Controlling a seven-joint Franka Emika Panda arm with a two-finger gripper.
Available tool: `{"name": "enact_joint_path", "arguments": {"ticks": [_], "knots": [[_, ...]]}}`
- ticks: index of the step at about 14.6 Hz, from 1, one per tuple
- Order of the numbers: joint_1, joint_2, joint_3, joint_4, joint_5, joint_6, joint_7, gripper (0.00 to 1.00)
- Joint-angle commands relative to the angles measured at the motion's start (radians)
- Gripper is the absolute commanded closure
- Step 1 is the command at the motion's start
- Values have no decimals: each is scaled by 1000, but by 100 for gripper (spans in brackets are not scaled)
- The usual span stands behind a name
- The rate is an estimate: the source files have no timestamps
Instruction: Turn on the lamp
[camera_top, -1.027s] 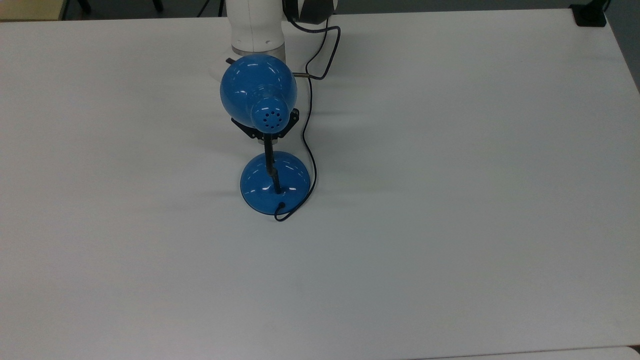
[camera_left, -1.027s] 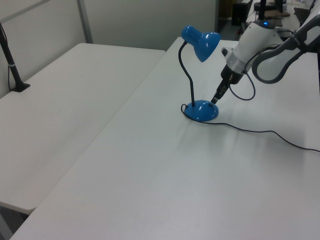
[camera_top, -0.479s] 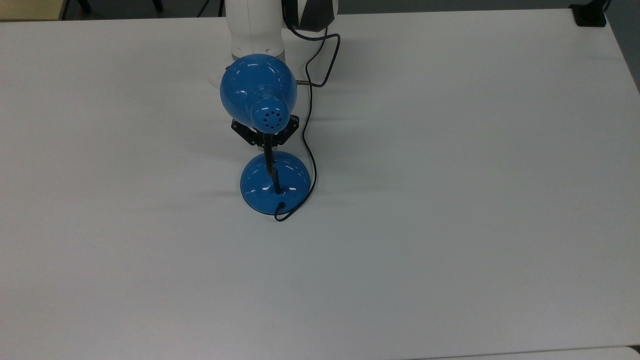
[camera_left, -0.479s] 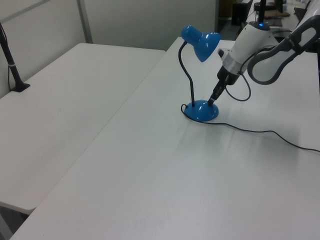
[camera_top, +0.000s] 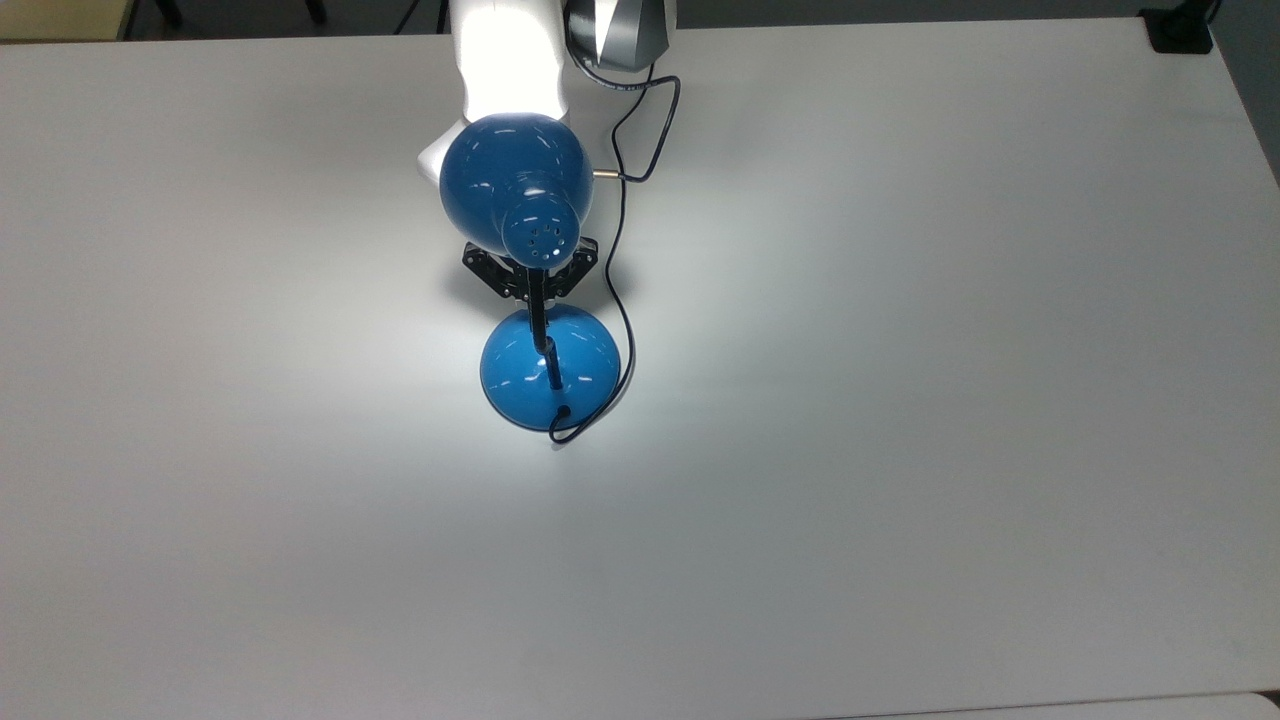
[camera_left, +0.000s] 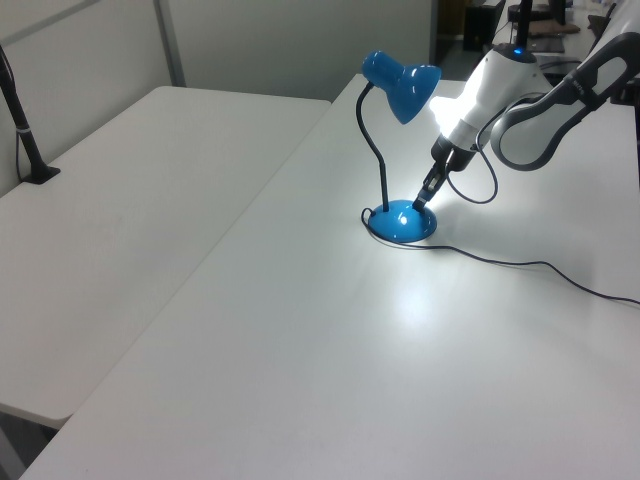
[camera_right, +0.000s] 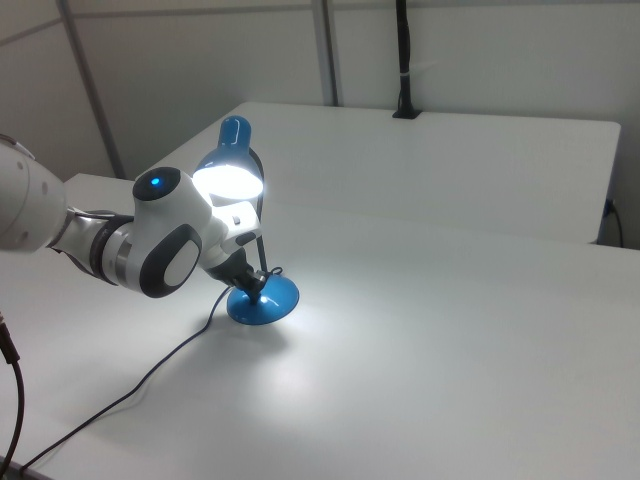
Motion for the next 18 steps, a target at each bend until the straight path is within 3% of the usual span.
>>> {"name": "enact_joint_path", "arguments": {"ticks": [1,3,9,14,18], "knots": [[5,19,3,9,9,6,5,100],[4,-28,1,3,5,-82,-1,100],[-29,-289,0,22,-29,-726,-162,100],[-46,-317,-5,264,-89,-1271,-240,99],[-50,-352,-7,412,-85,-1417,-257,95]]}}
